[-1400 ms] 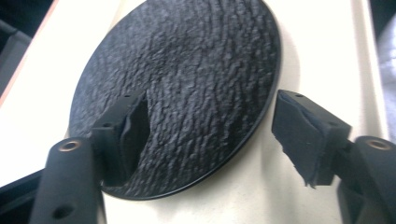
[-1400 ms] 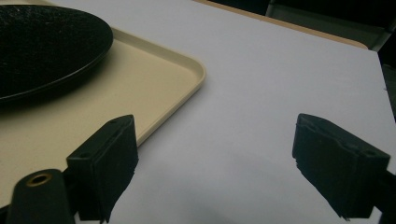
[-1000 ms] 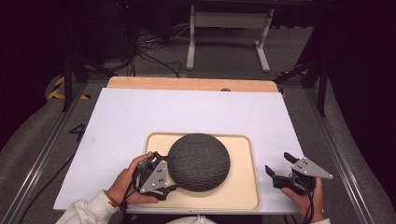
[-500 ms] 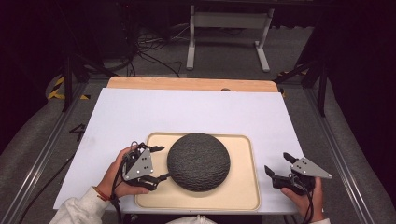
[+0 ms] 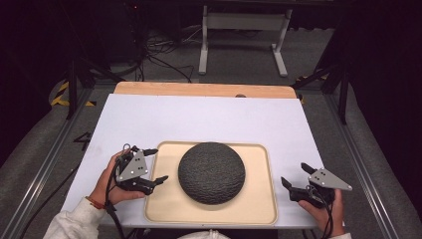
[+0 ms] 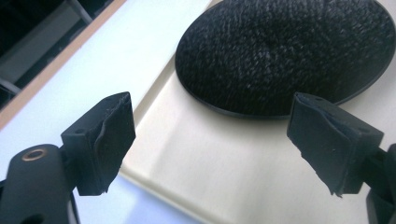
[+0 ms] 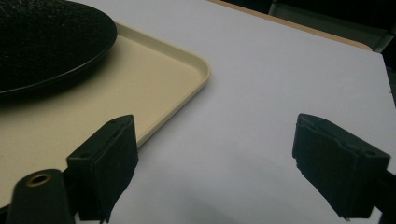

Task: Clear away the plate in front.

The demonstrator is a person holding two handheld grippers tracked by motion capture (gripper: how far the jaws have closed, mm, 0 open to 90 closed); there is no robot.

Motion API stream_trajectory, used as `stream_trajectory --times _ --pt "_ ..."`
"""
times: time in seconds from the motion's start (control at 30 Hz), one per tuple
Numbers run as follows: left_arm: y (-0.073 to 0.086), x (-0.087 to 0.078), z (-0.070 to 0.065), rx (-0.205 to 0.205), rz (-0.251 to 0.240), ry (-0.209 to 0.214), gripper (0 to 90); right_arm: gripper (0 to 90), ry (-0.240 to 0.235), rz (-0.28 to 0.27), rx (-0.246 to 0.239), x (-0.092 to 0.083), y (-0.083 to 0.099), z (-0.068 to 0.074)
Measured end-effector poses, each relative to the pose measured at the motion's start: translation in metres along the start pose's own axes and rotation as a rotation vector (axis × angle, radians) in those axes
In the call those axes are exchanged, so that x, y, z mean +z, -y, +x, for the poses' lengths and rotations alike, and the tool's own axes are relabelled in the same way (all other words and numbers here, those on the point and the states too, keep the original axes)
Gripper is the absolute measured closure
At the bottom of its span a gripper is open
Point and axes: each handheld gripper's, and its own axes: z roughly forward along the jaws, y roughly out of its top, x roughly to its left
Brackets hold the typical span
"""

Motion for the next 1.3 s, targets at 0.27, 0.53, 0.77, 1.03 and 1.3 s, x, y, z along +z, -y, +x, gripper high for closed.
stream_trajectory --times 0.27,0.53,0.77,1.03,1.3 --pt "0.023 -0.01 0.017 -0.041 0.027 -0.076 14.6 14.5 -0.007 0.006 -0.005 0.003 -0.001 0.001" --pt "0.049 -0.027 0.033 -0.104 0.036 -0.129 14.9 14.5 -0.012 0.012 -0.012 0.004 -0.001 0.002" --pt "0.067 -0.039 0.041 -0.164 0.035 -0.142 15.0 14.5 -0.009 0.018 -0.011 0.004 0.0 0.002" --pt "0.084 -0.047 0.043 -0.218 0.043 -0.13 15.0 14.5 -0.012 0.023 -0.014 0.003 0.001 0.002" --pt "0.098 -0.053 0.038 -0.267 0.042 -0.151 14.9 14.5 -0.009 0.019 -0.013 0.001 0.002 0.002"
